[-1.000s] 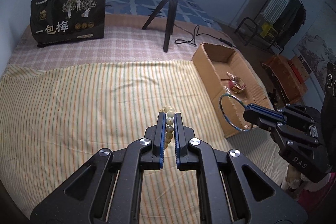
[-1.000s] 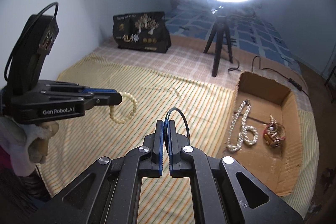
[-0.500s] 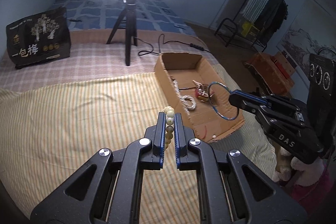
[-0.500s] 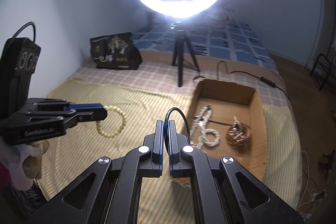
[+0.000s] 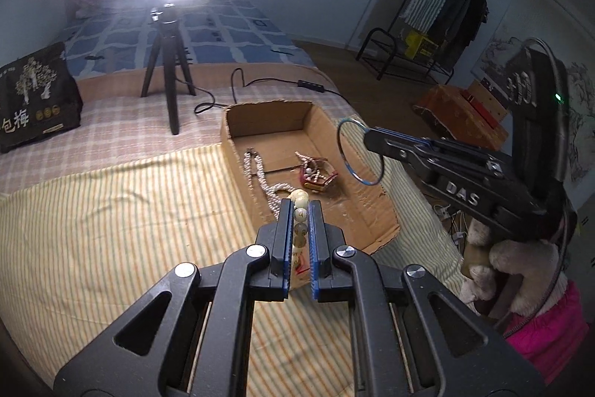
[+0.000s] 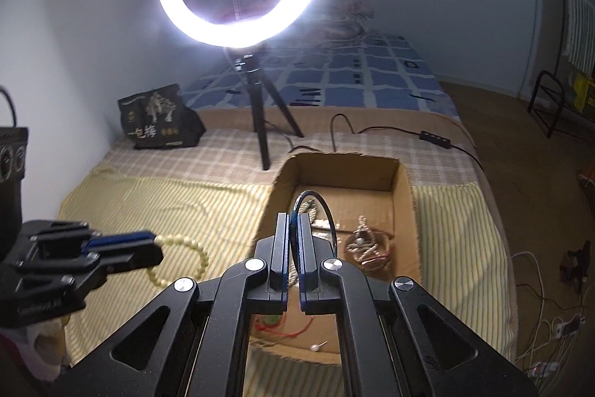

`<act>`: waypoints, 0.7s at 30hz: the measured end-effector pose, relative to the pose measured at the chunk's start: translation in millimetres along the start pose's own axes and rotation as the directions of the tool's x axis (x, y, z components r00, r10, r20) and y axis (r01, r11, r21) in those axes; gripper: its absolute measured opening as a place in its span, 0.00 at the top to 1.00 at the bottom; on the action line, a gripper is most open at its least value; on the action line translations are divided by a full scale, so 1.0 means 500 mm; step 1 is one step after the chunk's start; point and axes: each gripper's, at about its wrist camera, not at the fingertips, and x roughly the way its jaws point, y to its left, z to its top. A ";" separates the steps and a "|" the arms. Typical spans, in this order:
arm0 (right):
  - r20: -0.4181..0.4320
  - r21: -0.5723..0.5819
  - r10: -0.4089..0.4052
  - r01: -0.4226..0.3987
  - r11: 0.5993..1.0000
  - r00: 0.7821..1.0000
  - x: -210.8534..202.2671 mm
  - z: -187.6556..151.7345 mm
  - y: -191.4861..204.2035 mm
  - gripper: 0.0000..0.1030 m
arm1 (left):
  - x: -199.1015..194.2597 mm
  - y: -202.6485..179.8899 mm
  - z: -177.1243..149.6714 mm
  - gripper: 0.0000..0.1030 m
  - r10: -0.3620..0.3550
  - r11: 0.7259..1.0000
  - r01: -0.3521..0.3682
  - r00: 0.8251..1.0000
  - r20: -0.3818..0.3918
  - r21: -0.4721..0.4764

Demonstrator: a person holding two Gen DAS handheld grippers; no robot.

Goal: Organize jewelry
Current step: 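Lift and carry the beaded bracelet and black bangle in both tools over the box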

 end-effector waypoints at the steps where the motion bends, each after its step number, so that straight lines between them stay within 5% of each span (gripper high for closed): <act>1: -0.001 0.005 -0.004 0.004 1.000 1.000 0.002 0.002 -0.006 0.98 | 0.005 -0.007 0.002 0.95 -0.001 1.000 0.001 1.000 0.001 0.004; 21: -0.025 0.065 -0.047 0.048 0.997 0.999 0.068 0.028 -0.082 0.98 | 0.067 -0.092 0.007 0.95 0.022 0.994 -0.024 1.000 0.023 0.106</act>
